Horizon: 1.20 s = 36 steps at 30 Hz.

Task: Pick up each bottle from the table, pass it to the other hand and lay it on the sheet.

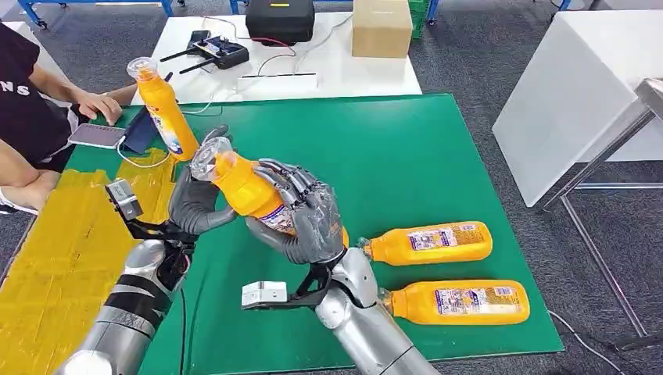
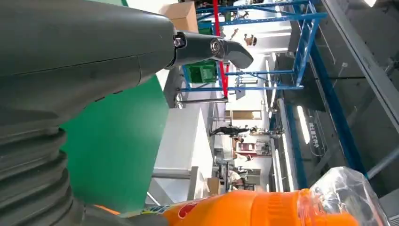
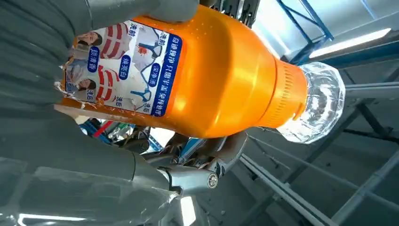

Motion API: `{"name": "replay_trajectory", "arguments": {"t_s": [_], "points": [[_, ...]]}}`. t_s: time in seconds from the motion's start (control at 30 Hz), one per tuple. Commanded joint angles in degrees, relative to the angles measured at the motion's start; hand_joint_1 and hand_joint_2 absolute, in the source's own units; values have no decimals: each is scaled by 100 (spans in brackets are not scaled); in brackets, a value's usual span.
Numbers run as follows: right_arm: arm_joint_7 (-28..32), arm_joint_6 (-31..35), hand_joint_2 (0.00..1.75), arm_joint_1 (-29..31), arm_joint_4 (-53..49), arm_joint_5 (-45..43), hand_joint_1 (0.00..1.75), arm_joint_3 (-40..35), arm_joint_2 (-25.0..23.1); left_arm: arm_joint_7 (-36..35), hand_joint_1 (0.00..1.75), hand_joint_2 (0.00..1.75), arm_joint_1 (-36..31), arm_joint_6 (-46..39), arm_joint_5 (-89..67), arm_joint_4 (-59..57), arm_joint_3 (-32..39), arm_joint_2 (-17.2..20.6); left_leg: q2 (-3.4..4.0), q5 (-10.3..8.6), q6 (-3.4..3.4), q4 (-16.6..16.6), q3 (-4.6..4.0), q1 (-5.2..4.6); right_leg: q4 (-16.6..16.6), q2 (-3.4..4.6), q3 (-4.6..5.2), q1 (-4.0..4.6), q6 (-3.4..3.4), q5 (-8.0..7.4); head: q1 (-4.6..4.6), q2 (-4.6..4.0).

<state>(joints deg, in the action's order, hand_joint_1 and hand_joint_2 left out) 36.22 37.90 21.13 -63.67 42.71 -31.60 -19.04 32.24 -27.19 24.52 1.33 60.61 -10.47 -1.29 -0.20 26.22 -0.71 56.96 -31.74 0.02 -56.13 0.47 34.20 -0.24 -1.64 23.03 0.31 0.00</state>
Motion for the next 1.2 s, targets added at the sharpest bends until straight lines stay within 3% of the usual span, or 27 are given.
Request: {"name": "replay_trajectory", "arguments": {"t_s": [0.03, 0.57, 1.2], "points": [[-20, 106, 175, 280, 406, 30, 175, -198, 206, -5, 0, 175, -211, 43, 1, -329, -150, 43, -4, 4, 5, -2, 15, 6, 7, -9, -19, 7, 2, 3, 0, 0], [-317, 200, 175, 212, -494, 416, 175, 88, 433, 23, 0, 175, -376, 81, -43, -834, 135, -50, -10, 1, 2, 2, 5, 4, 3, -14, -9, 5, 0, 3, 2, 0], [-470, 210, 175, 344, -570, 533, 175, 266, 361, 51, 0, 175, -525, 87, -120, -1011, 82, -145, -9, 3, 3, 5, 7, 5, 2, -14, -11, 6, 1, 4, 0, 0]]}}
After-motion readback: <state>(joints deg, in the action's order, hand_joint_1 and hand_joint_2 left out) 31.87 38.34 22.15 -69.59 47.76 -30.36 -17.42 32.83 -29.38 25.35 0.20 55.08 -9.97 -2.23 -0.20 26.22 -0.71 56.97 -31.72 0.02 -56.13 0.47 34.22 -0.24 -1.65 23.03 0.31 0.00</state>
